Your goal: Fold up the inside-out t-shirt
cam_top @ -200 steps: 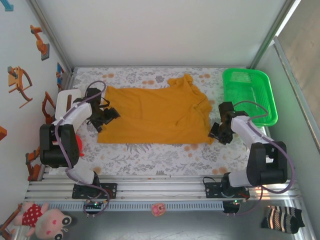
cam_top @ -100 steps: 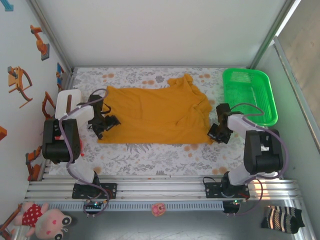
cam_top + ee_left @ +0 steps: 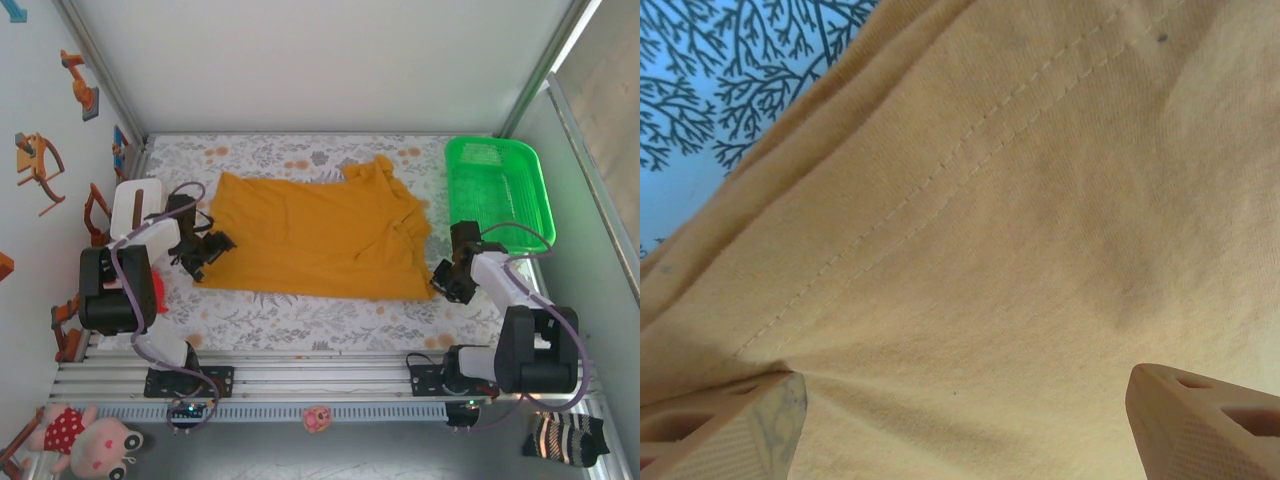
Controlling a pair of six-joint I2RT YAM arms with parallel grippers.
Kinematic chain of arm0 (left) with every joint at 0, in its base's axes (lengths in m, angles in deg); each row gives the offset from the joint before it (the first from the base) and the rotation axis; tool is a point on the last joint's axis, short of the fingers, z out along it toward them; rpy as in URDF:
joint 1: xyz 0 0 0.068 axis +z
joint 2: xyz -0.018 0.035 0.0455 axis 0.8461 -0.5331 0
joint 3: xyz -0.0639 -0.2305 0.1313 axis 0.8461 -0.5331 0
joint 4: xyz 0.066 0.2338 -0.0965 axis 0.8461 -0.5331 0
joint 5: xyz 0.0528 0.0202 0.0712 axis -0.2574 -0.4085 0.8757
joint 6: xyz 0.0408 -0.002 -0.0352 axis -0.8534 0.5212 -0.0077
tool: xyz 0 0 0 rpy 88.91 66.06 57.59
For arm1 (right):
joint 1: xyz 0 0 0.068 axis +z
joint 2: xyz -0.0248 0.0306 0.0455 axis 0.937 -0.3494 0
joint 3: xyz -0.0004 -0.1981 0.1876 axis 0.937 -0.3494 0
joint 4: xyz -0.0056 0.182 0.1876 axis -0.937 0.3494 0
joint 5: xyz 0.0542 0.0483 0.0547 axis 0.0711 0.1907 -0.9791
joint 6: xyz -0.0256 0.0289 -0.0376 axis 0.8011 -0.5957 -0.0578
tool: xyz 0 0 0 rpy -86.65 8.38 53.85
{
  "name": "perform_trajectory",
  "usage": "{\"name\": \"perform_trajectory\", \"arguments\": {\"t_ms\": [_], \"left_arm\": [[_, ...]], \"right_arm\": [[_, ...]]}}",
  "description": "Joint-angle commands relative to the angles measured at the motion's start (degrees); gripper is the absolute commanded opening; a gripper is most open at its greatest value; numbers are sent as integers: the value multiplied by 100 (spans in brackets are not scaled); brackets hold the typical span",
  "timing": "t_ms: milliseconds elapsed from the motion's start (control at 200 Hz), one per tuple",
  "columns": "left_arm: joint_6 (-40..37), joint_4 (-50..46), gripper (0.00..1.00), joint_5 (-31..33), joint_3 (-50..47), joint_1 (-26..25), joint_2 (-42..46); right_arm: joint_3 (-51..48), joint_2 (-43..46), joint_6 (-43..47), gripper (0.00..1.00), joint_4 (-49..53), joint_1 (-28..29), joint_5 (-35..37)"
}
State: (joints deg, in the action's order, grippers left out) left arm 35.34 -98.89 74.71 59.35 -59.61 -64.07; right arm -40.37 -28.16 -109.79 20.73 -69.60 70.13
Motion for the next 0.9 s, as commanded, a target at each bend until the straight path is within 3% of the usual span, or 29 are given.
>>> {"name": "perform_trajectory", "arguments": {"t_ms": [0,155,325,516,691,896], "left_arm": [[70,-452,84,300,-131,59,196],[-97,-720,84,354,397,59,775],[-468,-750,84,16,1424,5,220],[-663,-758,85,-57,2102,-259,-835],[-591,-662,85,34,1955,-420,-1050],[-499,-523,86,65,1598,-475,-773]], "right_arm": [[184,127,-17,22,302,-56,26],[851,421,218,25,446,-49,-366],[1759,-177,458,25,-99,43,-1424],[2855,-1401,551,43,-240,673,-1130],[3704,-2441,712,46,72,1200,-430],[4128,-3177,483,50,239,1289,29]]}}
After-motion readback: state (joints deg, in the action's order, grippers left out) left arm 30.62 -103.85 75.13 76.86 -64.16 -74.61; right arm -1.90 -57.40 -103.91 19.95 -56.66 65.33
